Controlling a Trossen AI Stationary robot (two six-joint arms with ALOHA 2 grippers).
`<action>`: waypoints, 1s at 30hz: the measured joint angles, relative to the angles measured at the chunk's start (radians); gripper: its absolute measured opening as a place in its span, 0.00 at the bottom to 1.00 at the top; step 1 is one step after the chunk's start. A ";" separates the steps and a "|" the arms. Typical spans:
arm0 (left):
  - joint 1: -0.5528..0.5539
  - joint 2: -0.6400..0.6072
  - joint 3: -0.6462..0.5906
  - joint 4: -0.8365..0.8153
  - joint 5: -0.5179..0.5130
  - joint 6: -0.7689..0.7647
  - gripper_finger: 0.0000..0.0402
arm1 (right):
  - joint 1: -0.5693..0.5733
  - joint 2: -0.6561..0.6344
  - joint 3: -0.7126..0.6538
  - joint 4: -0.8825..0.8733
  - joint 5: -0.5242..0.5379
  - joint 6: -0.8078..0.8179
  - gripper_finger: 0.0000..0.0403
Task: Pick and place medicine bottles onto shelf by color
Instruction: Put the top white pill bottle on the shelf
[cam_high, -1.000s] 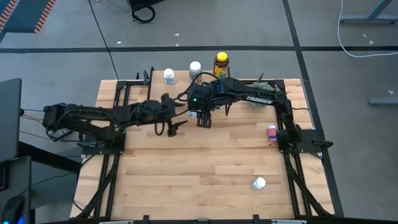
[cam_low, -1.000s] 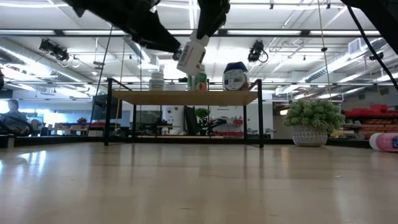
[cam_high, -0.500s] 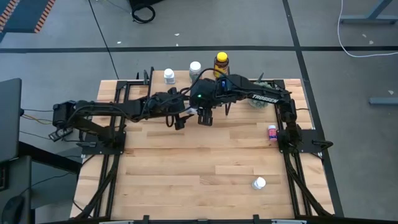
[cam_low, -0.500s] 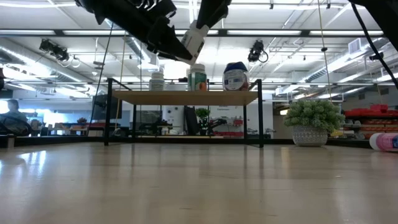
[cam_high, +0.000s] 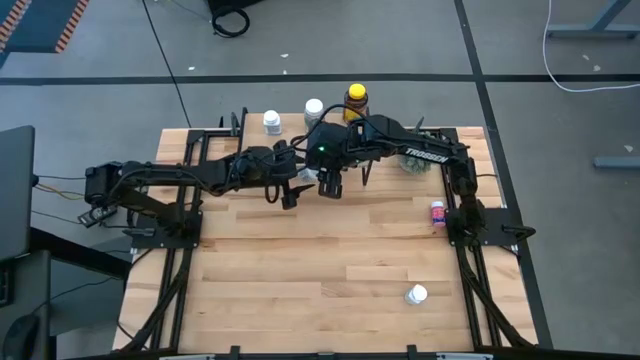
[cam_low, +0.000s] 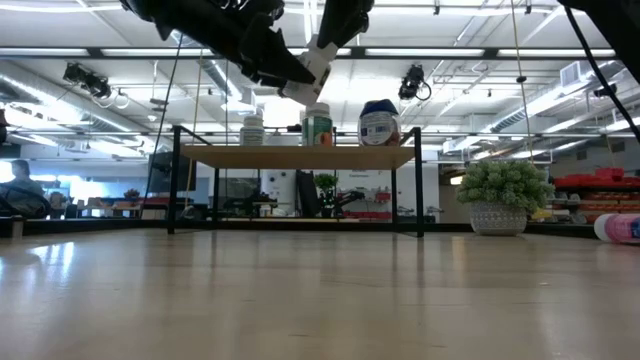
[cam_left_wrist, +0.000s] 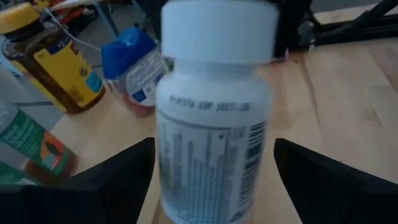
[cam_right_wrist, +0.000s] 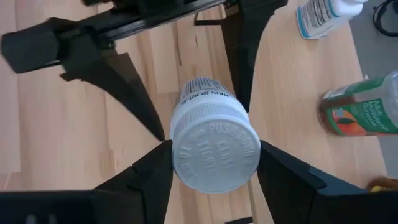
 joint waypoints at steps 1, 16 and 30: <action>0.000 0.000 0.000 0.007 0.006 0.000 0.83 | -0.003 0.000 0.000 0.000 -0.002 0.000 0.53; 0.002 -0.001 0.000 0.081 -0.004 -0.056 0.73 | -0.010 0.000 0.000 0.000 -0.009 0.008 0.53; 0.009 0.002 0.000 0.093 -0.033 -0.082 0.47 | -0.020 0.001 0.000 0.011 -0.001 0.037 0.61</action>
